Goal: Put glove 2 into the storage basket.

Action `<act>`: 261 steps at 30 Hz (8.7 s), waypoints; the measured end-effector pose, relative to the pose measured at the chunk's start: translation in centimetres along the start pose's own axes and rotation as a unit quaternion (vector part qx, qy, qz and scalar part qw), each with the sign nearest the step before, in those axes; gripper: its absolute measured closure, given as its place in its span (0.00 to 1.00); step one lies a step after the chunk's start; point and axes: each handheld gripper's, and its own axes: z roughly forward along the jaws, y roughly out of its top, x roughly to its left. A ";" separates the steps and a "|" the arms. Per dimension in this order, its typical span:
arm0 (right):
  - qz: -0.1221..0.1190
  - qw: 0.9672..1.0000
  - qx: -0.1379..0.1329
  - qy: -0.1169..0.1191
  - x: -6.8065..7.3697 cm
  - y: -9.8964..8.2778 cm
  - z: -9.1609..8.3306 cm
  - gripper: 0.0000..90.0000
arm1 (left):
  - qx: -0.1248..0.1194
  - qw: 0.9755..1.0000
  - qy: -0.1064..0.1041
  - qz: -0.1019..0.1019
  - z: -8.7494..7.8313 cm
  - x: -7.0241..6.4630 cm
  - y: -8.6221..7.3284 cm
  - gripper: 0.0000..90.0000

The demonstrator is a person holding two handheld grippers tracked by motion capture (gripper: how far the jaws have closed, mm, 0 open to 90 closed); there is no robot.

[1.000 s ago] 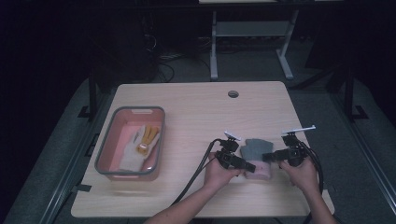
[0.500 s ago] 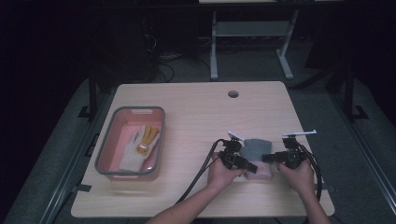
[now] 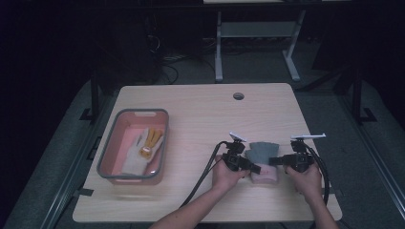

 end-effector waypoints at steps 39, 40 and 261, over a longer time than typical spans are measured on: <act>-0.056 0.997 -0.003 0.045 6.8 2.7 -0.3 0.88 | -0.036 0.999 0.008 0.034 -8.3 0.4 -0.1 0.77; -0.056 0.997 -0.004 0.046 7.0 2.7 -0.3 0.88 | -0.038 0.999 0.008 0.034 -8.5 0.4 -0.1 0.77; -0.222 0.959 0.106 0.141 33.2 9.6 18.8 0.77 | -0.054 0.983 0.169 -0.047 -34.5 16.2 -10.3 0.70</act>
